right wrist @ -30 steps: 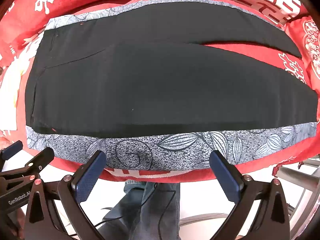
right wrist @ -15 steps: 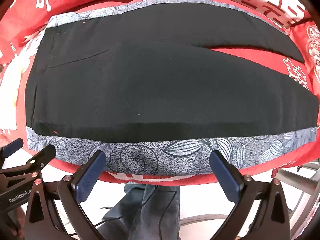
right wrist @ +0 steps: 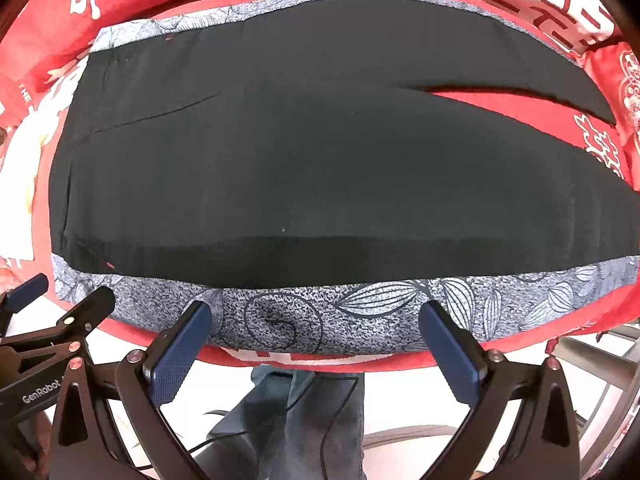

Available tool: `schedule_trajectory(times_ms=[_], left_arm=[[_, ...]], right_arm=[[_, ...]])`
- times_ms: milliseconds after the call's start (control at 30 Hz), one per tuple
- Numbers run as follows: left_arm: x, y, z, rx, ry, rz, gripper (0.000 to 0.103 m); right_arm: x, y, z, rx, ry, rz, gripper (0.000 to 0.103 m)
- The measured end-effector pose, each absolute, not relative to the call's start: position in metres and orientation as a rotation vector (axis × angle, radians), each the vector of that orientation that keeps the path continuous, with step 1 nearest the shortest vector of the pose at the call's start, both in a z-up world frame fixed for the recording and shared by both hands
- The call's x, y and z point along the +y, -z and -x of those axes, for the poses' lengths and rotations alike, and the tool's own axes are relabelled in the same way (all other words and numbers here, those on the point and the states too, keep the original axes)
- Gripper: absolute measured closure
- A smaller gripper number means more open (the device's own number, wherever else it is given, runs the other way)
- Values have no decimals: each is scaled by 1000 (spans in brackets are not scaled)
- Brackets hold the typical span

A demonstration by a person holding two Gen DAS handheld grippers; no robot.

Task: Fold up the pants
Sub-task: 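Position both grippers over the waistband edge of the black trousers, then grasp the waistband with both grippers and lift it up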

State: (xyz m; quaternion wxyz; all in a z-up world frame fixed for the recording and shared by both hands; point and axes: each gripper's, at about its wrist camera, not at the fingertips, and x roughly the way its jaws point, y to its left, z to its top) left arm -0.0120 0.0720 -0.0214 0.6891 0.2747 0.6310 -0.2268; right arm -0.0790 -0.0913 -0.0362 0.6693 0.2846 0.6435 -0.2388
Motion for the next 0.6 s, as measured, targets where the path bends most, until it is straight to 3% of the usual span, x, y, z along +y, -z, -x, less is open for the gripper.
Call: schedule_trajectory(times_ms=[600], left_arm=[[86,24,13,1394,508,-584,0]], right_arm=[[-81,34,88,1368,442,-750,0]])
